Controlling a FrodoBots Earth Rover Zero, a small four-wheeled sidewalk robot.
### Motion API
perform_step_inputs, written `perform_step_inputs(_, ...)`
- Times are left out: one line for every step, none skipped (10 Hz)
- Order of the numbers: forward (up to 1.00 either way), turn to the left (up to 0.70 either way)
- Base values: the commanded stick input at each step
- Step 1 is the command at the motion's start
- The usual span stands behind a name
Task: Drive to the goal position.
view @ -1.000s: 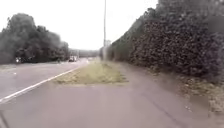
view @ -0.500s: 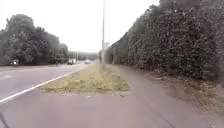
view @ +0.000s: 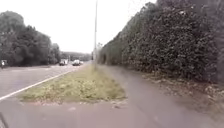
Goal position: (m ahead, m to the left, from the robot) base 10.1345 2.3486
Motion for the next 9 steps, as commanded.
perform_step_inputs(1.0,-0.4)
perform_step_inputs(1.0,-0.4)
perform_step_inputs(1.0,-0.4)
perform_step_inputs(1.0,-0.4)
perform_step_inputs(1.0,-0.4)
perform_step_inputs(1.0,-0.4)
perform_step_inputs(1.0,-0.17)
perform_step_inputs(1.0,0.0)
perform_step_inputs(1.0,0.0)
